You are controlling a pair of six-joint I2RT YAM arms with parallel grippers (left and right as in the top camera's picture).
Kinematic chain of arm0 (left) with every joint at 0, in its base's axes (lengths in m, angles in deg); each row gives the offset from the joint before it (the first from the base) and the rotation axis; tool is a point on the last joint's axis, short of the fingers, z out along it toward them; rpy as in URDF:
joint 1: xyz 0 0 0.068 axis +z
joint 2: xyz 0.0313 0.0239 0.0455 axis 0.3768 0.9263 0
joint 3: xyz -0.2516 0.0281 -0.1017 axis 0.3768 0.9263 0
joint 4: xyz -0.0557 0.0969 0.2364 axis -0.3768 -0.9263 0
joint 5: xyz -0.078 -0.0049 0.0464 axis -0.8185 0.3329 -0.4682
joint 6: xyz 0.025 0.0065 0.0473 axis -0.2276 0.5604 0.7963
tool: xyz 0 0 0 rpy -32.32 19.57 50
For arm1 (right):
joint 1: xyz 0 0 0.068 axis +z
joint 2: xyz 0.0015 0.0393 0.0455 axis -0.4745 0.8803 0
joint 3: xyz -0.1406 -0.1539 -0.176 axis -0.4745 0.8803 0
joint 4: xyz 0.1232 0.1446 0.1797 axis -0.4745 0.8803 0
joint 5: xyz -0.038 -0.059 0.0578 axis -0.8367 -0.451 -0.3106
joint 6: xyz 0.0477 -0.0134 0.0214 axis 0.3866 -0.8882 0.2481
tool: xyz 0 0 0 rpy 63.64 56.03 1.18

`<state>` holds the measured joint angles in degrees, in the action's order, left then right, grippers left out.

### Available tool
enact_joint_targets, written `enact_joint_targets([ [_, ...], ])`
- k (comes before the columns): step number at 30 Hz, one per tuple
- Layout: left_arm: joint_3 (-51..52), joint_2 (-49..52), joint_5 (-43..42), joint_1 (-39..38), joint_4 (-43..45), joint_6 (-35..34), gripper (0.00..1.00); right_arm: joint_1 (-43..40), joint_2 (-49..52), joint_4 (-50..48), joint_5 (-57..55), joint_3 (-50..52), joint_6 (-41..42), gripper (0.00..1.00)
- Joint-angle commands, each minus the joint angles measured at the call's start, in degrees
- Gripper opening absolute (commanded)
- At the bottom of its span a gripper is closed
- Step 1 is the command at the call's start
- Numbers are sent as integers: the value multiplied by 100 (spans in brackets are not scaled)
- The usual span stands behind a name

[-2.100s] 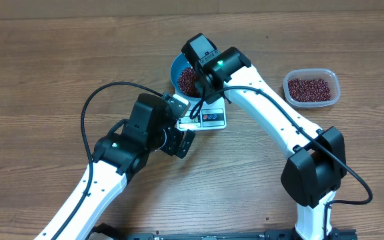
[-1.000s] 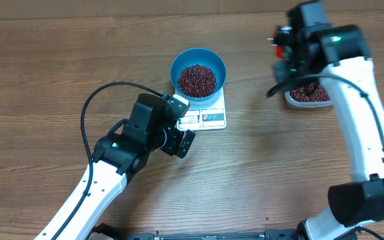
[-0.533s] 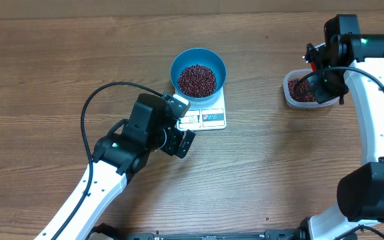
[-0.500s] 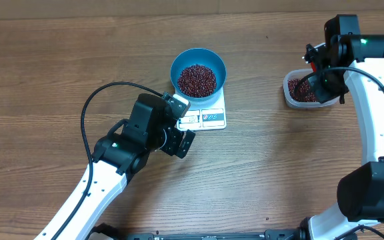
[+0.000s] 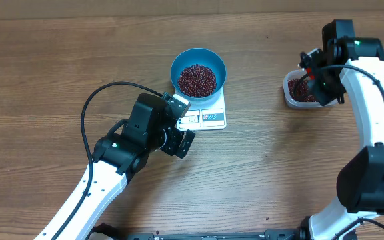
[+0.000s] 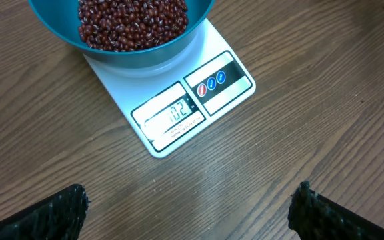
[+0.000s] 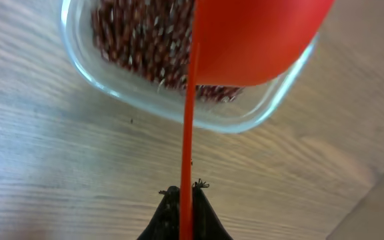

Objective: Scoop item into bowl and weigh 150g on scale
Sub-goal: 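Scoop another load of beans from the tub with the right gripper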

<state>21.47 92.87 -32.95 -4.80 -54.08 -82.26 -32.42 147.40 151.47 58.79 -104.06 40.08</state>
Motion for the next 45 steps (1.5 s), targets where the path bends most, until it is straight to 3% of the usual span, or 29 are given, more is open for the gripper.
enact_joint_targets([
  [1, -118, 20, 37, 33, 4, 52, 100, -131, 122, -46, -42, 260, -50, 4],
  [13, -118, 20, 39, 31, 4, 52, 100, -278, 129, -1333, -39, 914, -356, 4],
  [45, -118, 17, 37, 31, 4, 52, 100, -605, 195, -2262, -551, 1486, -442, 4],
])
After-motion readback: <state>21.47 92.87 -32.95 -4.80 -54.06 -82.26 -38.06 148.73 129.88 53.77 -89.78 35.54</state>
